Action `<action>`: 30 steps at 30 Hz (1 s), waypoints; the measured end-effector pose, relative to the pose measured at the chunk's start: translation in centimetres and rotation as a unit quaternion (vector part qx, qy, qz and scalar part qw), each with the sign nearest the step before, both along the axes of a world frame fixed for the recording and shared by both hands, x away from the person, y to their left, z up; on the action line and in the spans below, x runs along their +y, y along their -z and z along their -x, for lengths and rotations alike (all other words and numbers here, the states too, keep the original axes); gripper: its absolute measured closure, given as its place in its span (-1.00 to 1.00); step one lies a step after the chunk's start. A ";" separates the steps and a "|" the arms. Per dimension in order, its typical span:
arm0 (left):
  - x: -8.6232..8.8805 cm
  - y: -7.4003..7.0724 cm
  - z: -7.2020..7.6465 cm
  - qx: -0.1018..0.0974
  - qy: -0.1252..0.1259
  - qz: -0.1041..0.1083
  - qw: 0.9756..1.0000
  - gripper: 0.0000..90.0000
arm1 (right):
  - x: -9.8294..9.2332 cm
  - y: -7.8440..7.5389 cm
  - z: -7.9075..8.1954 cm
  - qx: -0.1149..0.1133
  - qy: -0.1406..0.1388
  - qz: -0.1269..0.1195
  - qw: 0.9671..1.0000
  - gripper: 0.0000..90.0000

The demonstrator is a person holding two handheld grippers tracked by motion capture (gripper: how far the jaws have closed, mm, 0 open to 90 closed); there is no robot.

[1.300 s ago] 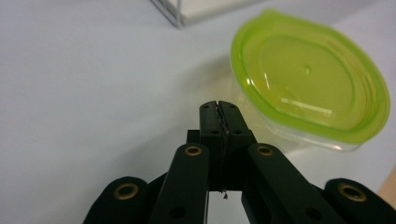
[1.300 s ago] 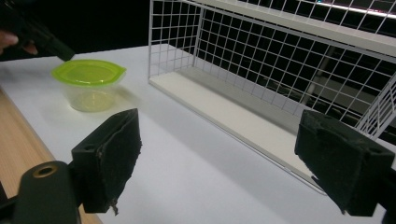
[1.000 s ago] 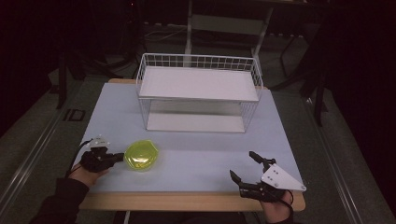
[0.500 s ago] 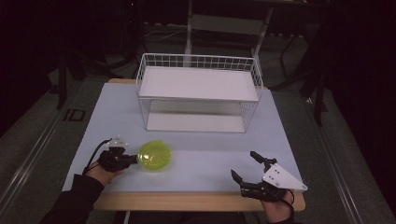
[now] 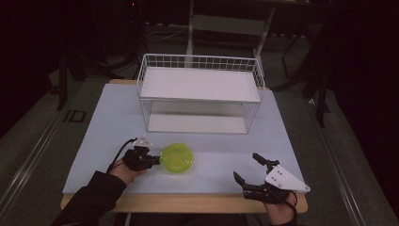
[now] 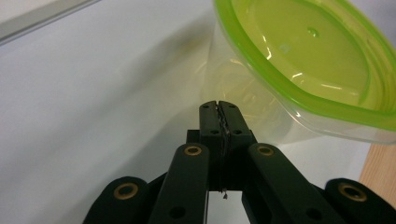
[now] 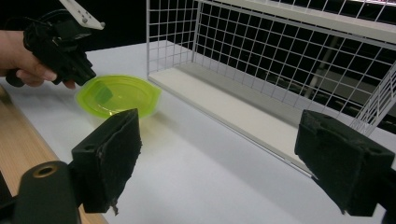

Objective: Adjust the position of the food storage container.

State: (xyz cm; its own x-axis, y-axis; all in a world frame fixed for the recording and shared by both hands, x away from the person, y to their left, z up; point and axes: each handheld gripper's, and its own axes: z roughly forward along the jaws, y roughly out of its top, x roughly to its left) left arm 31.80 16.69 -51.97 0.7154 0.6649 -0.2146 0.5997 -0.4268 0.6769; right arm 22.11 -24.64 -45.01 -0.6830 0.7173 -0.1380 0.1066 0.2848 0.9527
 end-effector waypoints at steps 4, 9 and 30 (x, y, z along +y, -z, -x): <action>-0.9 0.1 -0.6 -0.001 0.002 0.004 1.000 1.00 | 0.0 0.0 0.0 0.002 -0.001 0.000 1.000 -0.68; -2.7 0.2 -1.3 -0.004 0.013 0.002 1.000 1.00 | 0.0 0.1 -0.1 0.005 -0.002 0.000 1.000 -0.68; -2.5 -0.7 -0.8 -0.019 -0.003 -0.009 1.000 0.99 | -0.1 0.2 -0.2 0.013 -0.006 0.002 1.000 -0.68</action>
